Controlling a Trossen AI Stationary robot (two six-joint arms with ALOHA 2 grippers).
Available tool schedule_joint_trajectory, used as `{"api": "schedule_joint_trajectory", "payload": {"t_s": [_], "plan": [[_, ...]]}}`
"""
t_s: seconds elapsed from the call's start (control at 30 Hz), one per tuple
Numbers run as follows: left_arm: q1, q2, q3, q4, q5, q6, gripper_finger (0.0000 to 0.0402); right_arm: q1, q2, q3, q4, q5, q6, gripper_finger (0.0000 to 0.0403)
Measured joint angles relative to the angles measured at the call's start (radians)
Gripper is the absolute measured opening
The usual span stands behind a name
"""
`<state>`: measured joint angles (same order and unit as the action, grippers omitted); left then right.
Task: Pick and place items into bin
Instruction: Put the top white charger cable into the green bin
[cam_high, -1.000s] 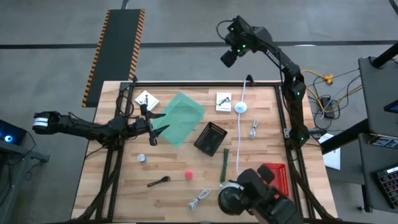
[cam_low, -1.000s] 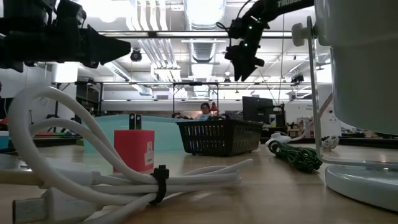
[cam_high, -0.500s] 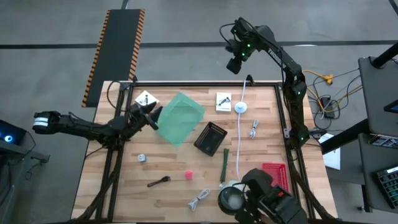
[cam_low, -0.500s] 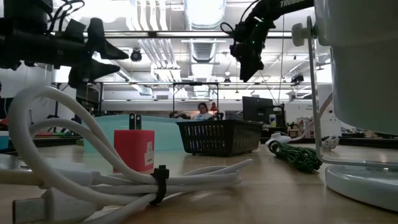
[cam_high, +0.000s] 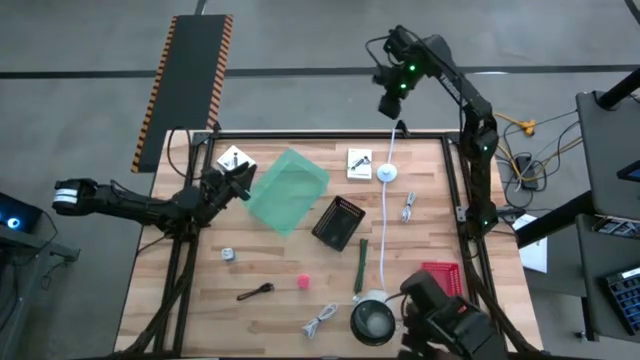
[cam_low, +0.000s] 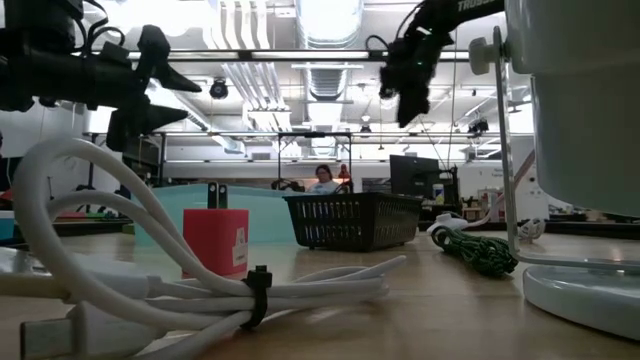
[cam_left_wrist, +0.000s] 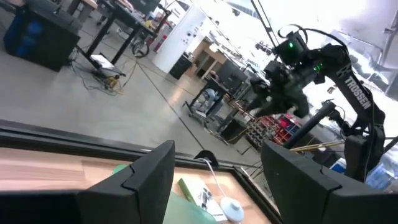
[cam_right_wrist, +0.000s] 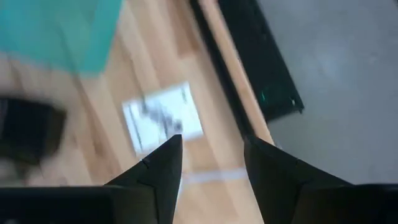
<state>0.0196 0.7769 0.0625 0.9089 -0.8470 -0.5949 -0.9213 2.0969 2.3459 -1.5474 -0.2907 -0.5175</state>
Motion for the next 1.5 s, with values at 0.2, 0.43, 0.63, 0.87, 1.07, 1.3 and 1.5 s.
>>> {"api": "schedule_joint_trajectory", "payload": {"t_s": [0.2, 0.43, 0.63, 0.87, 1.07, 1.3, 1.5], "plan": [[0.0, 0.011, 0.002, 0.0, -0.031, -0.003, 0.0222, 0.011, 0.001, -0.041, -0.022, 0.0, -0.27, 0.0141], [0.0, 0.015, -0.004, 0.0, -0.056, -0.004, 0.0222, 0.012, -0.001, -0.177, -0.024, -0.02, -0.433, 0.0121], [0.0, 0.016, -0.001, 0.0, -0.114, -0.004, 0.0222, 0.007, -0.025, -0.315, -0.018, -0.119, -0.568, 0.0082], [0.0, 0.015, 0.0, 0.0, -0.131, -0.029, 0.0222, 0.008, -0.108, -0.484, 0.069, -0.215, -0.719, 0.0034], [0.0, 0.015, 0.002, 0.0, -0.138, -0.028, 0.0222, 0.003, -0.195, -0.625, 0.163, -0.216, -0.771, 0.0022], [0.0, 0.015, 0.002, 0.0, -0.139, -0.029, 0.0222, -0.021, -0.294, -0.694, 0.197, -0.216, -0.796, 0.0017], [0.0, 0.015, -0.003, -0.001, -0.139, -0.028, 0.0222, -0.042, -0.322, -0.812, 0.339, -0.277, -0.807, 0.0017]]}}
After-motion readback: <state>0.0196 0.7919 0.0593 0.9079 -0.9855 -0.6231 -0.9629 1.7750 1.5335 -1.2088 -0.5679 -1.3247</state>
